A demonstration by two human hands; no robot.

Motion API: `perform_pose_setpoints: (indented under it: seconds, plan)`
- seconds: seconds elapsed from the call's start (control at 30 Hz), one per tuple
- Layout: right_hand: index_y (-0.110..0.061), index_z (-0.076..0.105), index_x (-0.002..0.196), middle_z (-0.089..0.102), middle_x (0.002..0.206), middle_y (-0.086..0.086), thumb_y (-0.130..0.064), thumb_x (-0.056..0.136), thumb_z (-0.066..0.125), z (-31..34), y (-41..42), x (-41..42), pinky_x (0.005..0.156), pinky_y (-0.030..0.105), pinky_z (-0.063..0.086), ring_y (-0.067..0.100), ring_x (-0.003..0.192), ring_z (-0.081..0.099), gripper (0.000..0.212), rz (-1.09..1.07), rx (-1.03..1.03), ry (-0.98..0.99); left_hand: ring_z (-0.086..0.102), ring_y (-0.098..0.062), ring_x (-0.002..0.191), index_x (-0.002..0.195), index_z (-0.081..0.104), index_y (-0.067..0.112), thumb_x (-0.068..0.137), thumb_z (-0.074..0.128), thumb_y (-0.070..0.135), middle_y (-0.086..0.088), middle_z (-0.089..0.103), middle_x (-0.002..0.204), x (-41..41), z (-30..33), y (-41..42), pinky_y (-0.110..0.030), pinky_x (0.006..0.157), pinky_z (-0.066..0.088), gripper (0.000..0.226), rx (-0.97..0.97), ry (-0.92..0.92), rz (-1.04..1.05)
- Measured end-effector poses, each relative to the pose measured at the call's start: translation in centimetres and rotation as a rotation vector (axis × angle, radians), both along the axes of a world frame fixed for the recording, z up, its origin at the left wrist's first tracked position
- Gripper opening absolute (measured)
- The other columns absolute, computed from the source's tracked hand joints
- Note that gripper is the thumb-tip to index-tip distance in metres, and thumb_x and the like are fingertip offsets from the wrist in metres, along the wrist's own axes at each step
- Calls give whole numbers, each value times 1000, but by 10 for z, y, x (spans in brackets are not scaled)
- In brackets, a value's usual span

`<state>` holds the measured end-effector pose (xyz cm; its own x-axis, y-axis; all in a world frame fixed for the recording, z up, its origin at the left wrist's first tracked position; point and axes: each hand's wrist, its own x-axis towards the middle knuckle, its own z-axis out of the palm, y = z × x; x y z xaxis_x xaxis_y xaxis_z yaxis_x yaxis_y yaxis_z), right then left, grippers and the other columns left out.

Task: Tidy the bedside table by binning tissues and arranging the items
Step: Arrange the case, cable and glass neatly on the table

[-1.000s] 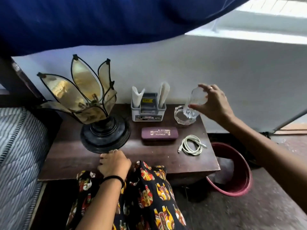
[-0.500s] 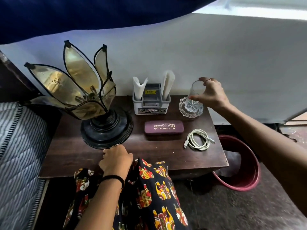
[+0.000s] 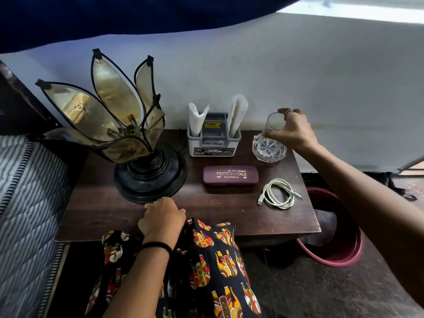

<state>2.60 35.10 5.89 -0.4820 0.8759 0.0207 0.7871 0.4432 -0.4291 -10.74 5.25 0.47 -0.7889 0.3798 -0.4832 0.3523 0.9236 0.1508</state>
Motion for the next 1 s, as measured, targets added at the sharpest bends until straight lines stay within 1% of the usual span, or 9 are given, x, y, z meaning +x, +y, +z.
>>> perform_pose_setpoints:
  seconds: [0.1, 0.23, 0.3, 0.37, 0.47, 0.57, 0.63, 0.77, 1.0]
  plan:
    - [-14, 42, 139, 46, 137, 17, -44, 67, 79, -1, -2, -1, 104, 45, 42, 36, 125, 49, 87, -2, -3, -11, 52, -29, 118, 113, 57, 14, 88, 58, 42, -9, 58, 122, 0, -1, -2, -40, 82, 44, 38, 6, -3, 2]
    - [-19, 30, 144, 32, 146, 19, -59, 76, 64, 8, -27, -1, 106, 50, 34, 45, 127, 41, 86, -59, 88, -48, 55, -29, 111, 108, 57, 14, 89, 57, 43, -9, 59, 118, -3, 3, -10, -38, 77, 40, 35, 66, 9, 38]
    - [-13, 37, 139, 34, 144, 21, -53, 83, 59, 5, -64, 0, 105, 49, 36, 44, 126, 42, 73, -27, 235, 183, 56, -30, 107, 105, 57, 13, 89, 57, 45, -8, 60, 113, -7, 6, -17, -40, 78, 43, 36, 133, 45, 84]
    - [-10, 45, 132, 42, 137, 18, -38, 85, 60, -7, -115, -4, 103, 44, 40, 35, 124, 45, 56, 166, 266, 383, 56, -35, 110, 118, 50, 8, 87, 60, 47, -12, 58, 119, -12, 7, -22, -48, 87, 48, 51, 223, 94, 166]
    - [-22, 41, 134, 38, 145, 6, -28, 85, 60, -34, -182, -22, 106, 45, 41, 23, 131, 41, 53, 543, 22, 258, 47, -43, 123, 145, 15, 3, 82, 67, 45, -21, 33, 147, -27, 5, -27, -57, 96, 44, 91, 406, 101, 251]
    - [-25, 29, 145, 16, 157, 9, -23, 87, 59, -63, -211, -52, 112, 44, 32, 31, 141, 28, 65, 672, -130, 54, 21, -42, 140, 151, -1, 13, 78, 71, 46, -16, 5, 159, -45, -1, -27, -52, 109, 29, 108, 558, 101, 210]
    - [-28, 19, 149, 6, 159, 16, -23, 88, 61, -73, -217, -71, 115, 45, 22, 35, 144, 19, 75, 632, -247, -8, 11, -34, 145, 151, 0, 14, 73, 75, 47, -11, 3, 160, -56, -6, -26, -48, 115, 22, 113, 649, 100, 165]
    - [-34, 13, 150, 6, 158, 21, -22, 86, 65, -86, -221, -94, 117, 41, 21, 36, 145, 17, 83, 535, -335, -15, 30, -28, 140, 147, 16, 15, 65, 82, 43, -10, 28, 153, -71, -7, -22, -53, 109, 32, 109, 838, 89, 147]
    - [-32, 24, 148, 19, 157, 19, -18, 89, 61, -101, -231, -106, 114, 37, 25, 32, 142, 25, 70, 435, -236, 79, 38, -27, 133, 138, 38, 7, 75, 74, 44, -11, 46, 140, -94, -14, -19, -50, 110, 31, 82, 766, 104, 74]
